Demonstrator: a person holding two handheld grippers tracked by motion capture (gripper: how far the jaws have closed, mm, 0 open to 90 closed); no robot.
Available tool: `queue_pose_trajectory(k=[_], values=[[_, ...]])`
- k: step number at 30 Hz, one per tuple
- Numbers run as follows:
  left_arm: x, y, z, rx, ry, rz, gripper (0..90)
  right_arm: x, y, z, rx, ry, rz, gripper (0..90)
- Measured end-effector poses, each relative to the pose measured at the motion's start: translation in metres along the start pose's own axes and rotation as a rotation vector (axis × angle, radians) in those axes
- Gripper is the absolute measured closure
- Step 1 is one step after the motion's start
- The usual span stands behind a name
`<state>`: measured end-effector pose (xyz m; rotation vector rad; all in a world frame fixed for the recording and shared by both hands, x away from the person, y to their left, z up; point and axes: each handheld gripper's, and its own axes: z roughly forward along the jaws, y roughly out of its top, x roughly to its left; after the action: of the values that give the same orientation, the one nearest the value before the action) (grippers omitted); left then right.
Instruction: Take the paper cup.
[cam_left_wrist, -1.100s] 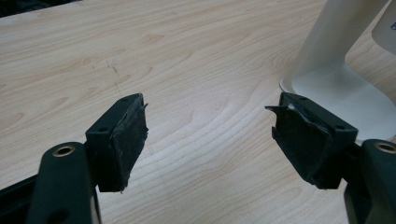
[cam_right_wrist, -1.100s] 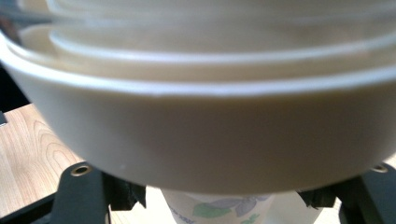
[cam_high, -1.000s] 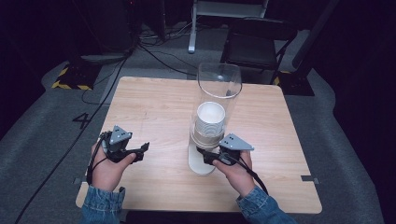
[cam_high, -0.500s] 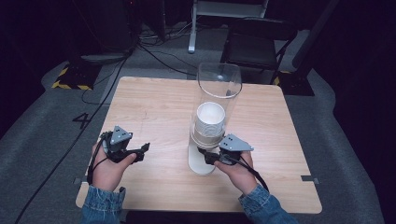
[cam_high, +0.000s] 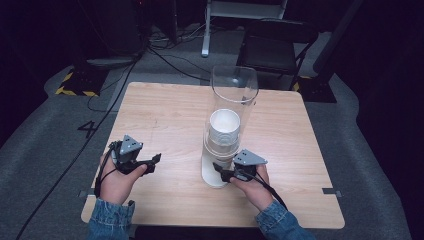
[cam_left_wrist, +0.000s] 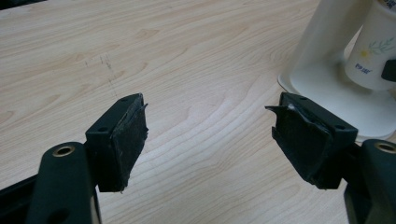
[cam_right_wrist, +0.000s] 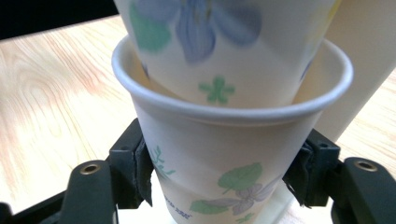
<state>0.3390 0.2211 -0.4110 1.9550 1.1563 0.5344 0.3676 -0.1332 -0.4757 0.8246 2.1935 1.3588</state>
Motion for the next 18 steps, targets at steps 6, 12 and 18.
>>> queue_pose_trajectory(k=[6, 12, 18], values=[[-0.0005, 0.0005, 0.0, 0.0, -0.002, 0.002, 25.8, 0.0012, -0.0048, 0.004, 0.057, -0.004, -0.044, 33.9], [-0.0004, 0.0023, 0.0019, 0.0, -0.007, 0.005, 25.8, 0.0014, -0.0085, 0.0046, 0.088, -0.007, -0.053, 33.4], [-0.0015, 0.0055, 0.0077, 0.004, -0.02, 0.015, 25.6, -0.0011, -0.0099, -0.0022, 0.098, -0.022, -0.045, 33.2]])
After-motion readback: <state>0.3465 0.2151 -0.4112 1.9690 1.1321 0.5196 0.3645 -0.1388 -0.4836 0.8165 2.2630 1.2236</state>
